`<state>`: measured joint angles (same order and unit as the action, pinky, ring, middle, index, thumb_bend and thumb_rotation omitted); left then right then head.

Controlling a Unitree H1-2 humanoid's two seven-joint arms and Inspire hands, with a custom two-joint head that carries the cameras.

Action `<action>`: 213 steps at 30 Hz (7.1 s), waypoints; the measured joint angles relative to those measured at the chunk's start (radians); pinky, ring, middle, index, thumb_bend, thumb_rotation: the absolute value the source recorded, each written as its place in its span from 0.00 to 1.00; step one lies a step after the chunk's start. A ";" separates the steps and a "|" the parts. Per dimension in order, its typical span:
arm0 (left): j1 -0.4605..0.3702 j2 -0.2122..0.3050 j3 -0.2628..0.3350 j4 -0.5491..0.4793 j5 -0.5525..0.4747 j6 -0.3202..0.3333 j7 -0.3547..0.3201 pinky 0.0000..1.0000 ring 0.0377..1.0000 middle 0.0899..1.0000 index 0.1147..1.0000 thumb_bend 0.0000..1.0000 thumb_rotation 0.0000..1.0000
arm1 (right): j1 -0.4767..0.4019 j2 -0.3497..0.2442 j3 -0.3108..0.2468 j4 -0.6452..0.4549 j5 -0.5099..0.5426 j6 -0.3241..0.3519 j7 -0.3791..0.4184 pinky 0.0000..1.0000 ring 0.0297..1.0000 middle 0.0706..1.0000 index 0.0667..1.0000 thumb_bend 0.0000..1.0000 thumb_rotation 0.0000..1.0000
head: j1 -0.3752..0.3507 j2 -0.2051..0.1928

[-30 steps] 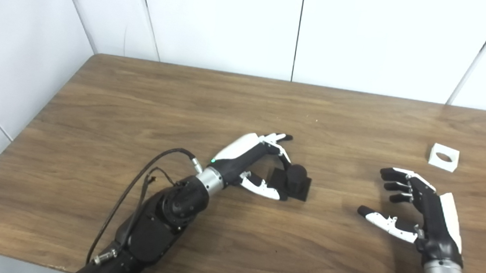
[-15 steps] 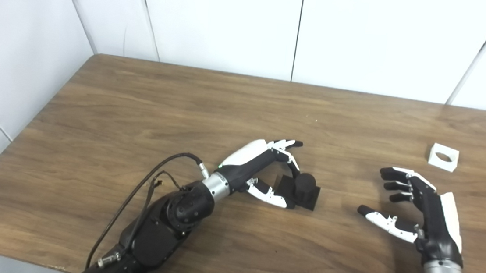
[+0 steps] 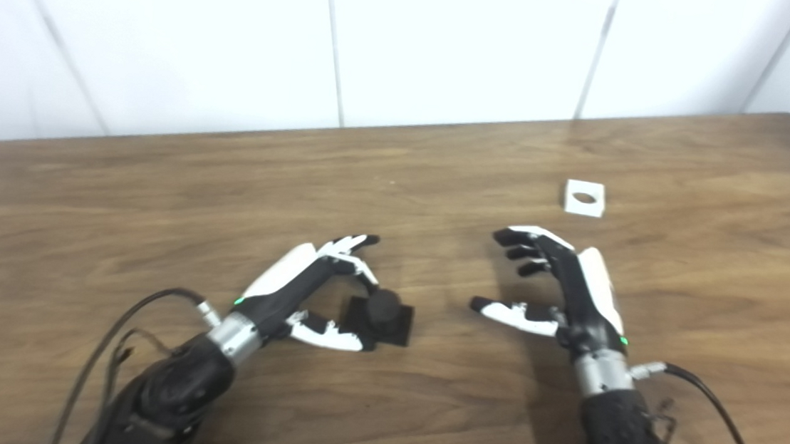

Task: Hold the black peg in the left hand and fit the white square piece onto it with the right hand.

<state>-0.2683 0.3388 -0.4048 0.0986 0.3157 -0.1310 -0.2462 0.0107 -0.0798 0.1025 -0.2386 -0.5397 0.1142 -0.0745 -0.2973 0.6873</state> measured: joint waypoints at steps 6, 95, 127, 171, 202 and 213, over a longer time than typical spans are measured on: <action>0.008 0.008 0.019 0.000 -0.024 -0.020 -0.030 1.00 1.00 0.96 0.42 0.52 0.07 | -0.012 0.025 0.006 -0.002 -0.031 0.033 -0.002 0.58 0.67 0.69 0.66 0.64 0.10 | -0.081 -0.023; 0.040 0.000 0.079 -0.015 -0.011 -0.049 -0.065 0.99 1.00 0.95 0.42 0.52 0.06 | -0.599 -0.491 0.220 0.545 -0.254 0.221 0.430 0.91 0.93 0.93 0.79 0.74 0.43 | -0.129 -0.032; 0.067 0.008 0.101 -0.058 -0.007 -0.027 -0.082 0.97 1.00 0.95 0.42 0.52 0.06 | -0.628 -0.492 0.244 0.641 -0.227 0.183 0.344 0.86 0.88 0.83 0.60 0.64 0.35 | -0.117 -0.008; 0.079 0.029 0.103 -0.084 -0.020 -0.016 -0.102 0.98 1.00 0.95 0.42 0.52 0.06 | -0.600 -0.493 0.185 0.620 -0.105 0.185 0.311 0.82 0.86 0.79 0.45 0.51 0.14 | -0.115 0.014; 0.063 0.019 0.093 -0.059 0.003 -0.025 -0.094 0.99 1.00 0.95 0.42 0.52 0.06 | -0.518 -0.498 0.163 0.335 -0.061 0.098 0.373 0.87 0.89 0.80 0.45 0.50 0.14 | 0.044 -0.012; 0.057 -0.008 0.084 -0.030 0.008 -0.032 -0.066 1.00 1.00 0.97 0.42 0.52 0.07 | -0.508 -0.498 0.162 0.282 -0.043 0.039 0.393 0.84 0.89 0.79 0.44 0.51 0.14 | 0.206 0.011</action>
<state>-0.2112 0.3309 -0.3205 0.0685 0.3238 -0.1628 -0.3122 -0.4976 -0.5775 0.2647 0.0431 -0.5828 0.1534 0.3185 -0.0909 0.6979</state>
